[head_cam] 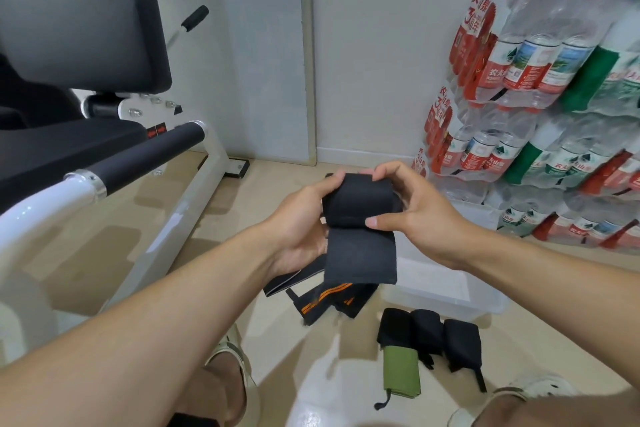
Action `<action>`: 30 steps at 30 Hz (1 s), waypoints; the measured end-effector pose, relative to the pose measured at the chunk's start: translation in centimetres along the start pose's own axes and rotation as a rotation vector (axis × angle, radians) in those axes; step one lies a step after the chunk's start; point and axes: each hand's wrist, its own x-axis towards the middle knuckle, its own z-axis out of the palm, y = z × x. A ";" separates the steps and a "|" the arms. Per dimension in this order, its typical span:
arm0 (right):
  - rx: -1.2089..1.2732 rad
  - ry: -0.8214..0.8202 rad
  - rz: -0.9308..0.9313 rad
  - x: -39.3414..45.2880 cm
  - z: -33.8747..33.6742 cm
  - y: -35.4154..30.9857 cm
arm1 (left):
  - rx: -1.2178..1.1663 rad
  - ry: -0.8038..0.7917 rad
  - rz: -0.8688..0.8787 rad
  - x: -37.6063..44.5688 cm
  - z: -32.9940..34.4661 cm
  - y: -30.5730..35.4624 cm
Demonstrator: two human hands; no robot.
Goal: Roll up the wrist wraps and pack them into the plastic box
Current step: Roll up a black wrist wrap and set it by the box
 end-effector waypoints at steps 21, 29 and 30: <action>0.339 -0.001 0.469 0.3 0.4 -1.0 | 0.132 -0.002 0.223 -0.4 -0.6 0.2; 0.184 0.140 0.251 0.2 0.3 -1.0 | 0.026 0.032 0.123 -0.7 0.1 0.4; 0.112 0.149 0.219 0.1 0.5 -1.0 | 0.046 0.041 0.096 -0.6 0.2 0.3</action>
